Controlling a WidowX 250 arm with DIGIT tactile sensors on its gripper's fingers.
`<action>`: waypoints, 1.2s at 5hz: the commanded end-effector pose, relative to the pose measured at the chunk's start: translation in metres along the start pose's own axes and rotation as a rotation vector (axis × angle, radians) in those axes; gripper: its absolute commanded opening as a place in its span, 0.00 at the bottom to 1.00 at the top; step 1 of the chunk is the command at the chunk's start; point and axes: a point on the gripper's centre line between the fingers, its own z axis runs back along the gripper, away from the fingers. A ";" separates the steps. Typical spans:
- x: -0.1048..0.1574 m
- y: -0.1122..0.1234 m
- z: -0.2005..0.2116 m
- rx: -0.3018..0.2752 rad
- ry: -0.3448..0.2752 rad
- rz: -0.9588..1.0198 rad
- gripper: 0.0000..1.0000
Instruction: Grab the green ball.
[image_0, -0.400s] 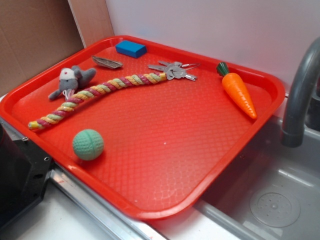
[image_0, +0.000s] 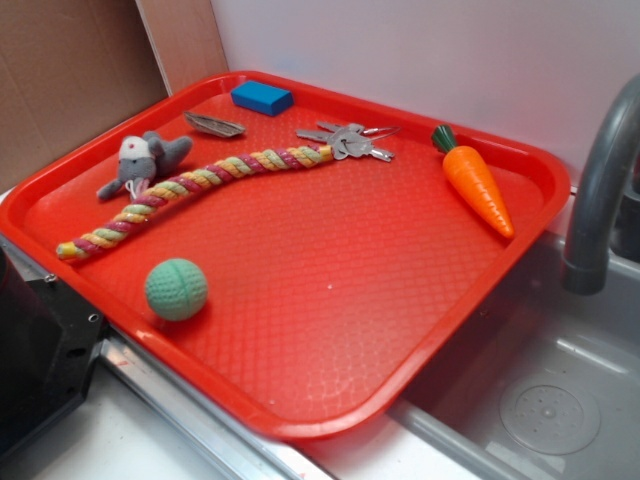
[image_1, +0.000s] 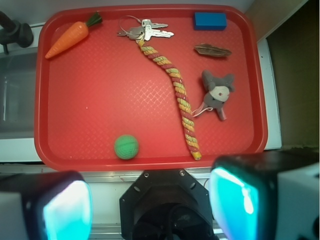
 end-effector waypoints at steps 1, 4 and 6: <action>0.010 -0.029 -0.095 -0.065 -0.063 -0.089 1.00; 0.003 -0.036 -0.214 -0.127 0.063 -0.094 1.00; 0.011 -0.060 -0.227 -0.136 0.091 -0.174 1.00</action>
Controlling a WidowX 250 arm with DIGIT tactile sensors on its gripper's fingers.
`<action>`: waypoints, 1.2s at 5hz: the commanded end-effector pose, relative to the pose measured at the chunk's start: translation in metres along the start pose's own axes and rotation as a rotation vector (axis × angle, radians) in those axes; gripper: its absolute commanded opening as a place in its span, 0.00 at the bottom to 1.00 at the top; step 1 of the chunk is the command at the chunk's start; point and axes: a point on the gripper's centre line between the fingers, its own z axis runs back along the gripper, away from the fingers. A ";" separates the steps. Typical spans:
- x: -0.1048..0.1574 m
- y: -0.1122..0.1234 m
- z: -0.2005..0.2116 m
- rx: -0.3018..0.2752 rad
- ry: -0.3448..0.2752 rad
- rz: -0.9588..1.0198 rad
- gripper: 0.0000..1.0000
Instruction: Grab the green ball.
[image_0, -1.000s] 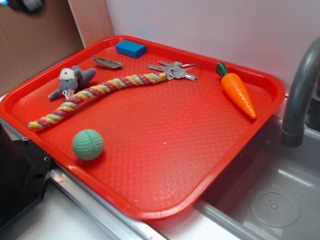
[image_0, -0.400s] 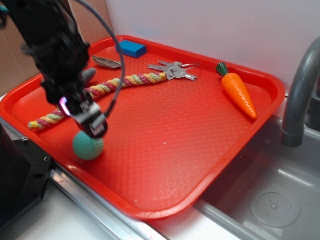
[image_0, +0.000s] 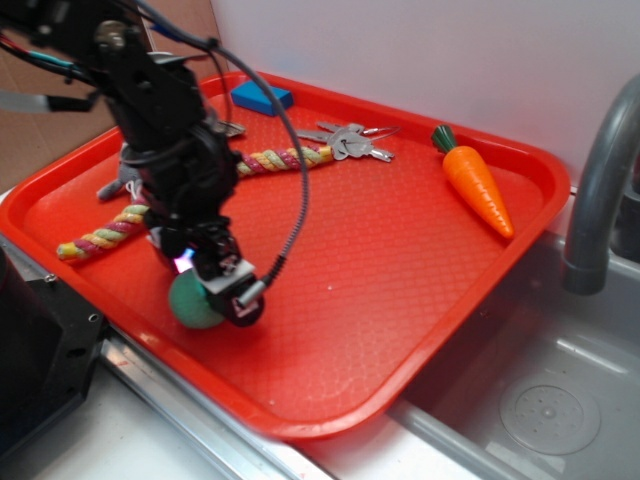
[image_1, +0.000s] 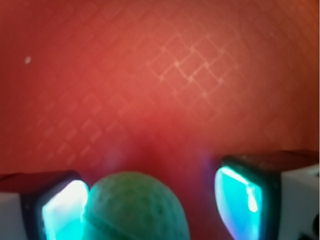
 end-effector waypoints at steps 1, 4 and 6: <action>-0.001 -0.009 0.017 0.073 -0.011 -0.069 0.00; -0.018 0.017 0.152 0.213 -0.089 0.016 0.00; -0.043 0.066 0.223 0.257 -0.055 0.453 0.00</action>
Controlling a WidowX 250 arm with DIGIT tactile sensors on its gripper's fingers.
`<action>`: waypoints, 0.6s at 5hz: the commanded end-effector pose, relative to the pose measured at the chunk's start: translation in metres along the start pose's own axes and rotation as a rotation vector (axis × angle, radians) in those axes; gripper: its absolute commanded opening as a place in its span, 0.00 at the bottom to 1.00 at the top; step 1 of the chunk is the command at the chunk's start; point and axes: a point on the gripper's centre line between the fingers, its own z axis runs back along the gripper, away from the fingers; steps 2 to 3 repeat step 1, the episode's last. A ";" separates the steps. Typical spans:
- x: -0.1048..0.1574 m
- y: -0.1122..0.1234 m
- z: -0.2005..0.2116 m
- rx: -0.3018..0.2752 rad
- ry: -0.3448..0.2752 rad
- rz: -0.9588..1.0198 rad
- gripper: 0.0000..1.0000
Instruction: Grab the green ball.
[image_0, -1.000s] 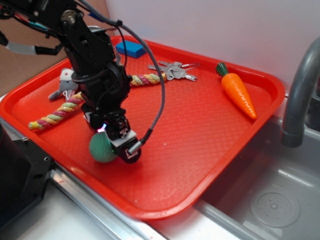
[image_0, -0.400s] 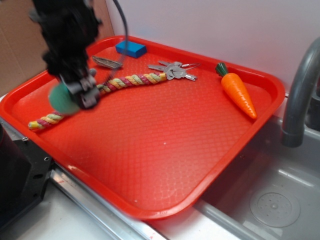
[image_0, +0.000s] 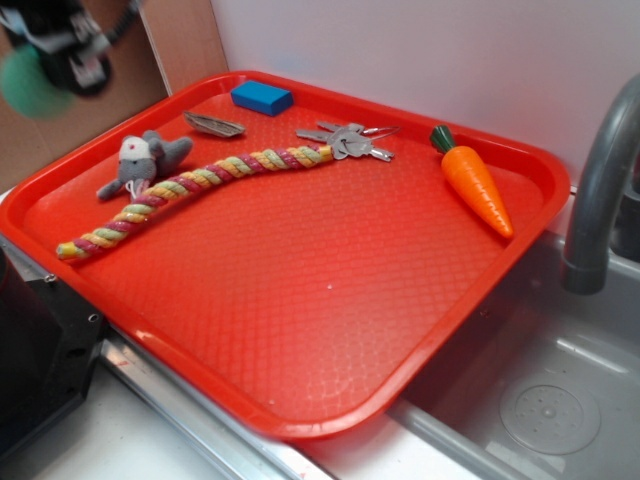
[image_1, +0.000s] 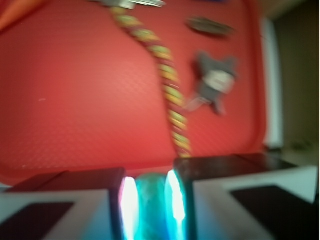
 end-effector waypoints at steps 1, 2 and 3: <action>-0.004 0.058 0.036 0.012 -0.061 0.321 0.00; -0.004 0.058 0.036 0.012 -0.061 0.321 0.00; -0.004 0.058 0.036 0.012 -0.061 0.321 0.00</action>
